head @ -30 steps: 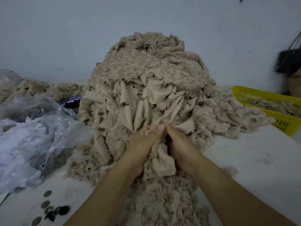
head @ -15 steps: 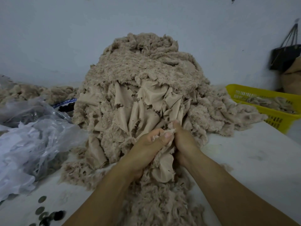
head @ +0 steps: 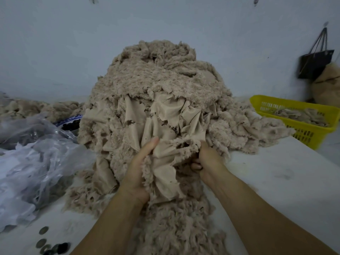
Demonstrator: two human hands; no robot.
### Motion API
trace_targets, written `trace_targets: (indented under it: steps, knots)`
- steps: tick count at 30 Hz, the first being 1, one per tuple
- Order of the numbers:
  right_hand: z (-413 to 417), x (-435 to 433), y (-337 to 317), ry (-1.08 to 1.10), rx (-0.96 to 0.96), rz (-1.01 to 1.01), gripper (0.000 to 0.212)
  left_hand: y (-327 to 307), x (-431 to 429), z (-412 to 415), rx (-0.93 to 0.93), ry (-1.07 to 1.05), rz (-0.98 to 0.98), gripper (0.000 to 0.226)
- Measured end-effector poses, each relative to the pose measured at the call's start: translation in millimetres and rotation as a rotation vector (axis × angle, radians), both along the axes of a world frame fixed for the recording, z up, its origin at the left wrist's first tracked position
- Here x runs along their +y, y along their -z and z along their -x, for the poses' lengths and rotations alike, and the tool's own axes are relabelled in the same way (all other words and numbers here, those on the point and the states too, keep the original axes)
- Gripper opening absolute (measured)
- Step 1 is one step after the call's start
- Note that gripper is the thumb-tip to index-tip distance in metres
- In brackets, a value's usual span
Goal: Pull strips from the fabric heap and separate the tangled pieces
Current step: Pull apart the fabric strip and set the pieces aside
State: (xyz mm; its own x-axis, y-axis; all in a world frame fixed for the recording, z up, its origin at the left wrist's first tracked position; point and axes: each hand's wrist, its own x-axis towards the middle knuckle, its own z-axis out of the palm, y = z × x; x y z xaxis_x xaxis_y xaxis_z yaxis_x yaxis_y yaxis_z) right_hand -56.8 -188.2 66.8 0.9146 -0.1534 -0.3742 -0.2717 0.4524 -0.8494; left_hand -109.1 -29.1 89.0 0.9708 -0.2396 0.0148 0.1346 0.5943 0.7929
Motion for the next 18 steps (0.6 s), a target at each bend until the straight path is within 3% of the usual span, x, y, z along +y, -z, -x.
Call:
trace_targets:
  steps: [3,6,9,13,16,17,18]
  knots:
    - [0,2,-1,0.017,0.022,0.002,0.035,-3,2,0,0.02,-0.02,0.044,0.029]
    - [-1,3,-1,0.038,0.032,-0.003,0.036,-2,1,-1,0.036,-0.004,0.072,0.057]
    - [2,0,-1,-0.013,-0.041,0.15,0.044,0,4,-3,0.059,-0.03,0.067,0.046]
    - [17,1,-5,0.035,-0.332,0.64,0.065,6,9,-5,0.115,-0.101,-0.067,0.047]
    - [30,7,-13,0.107,-0.769,0.81,0.029,7,4,-4,0.083,-0.109,-0.172,0.05]
    - [31,9,-13,0.034,-0.858,0.885,0.017,8,3,-5,0.065,-0.102,-0.185,0.05]
    - [30,11,-12,-0.068,-0.92,0.96,0.02,9,3,-5,0.05,-0.095,-0.184,0.048]
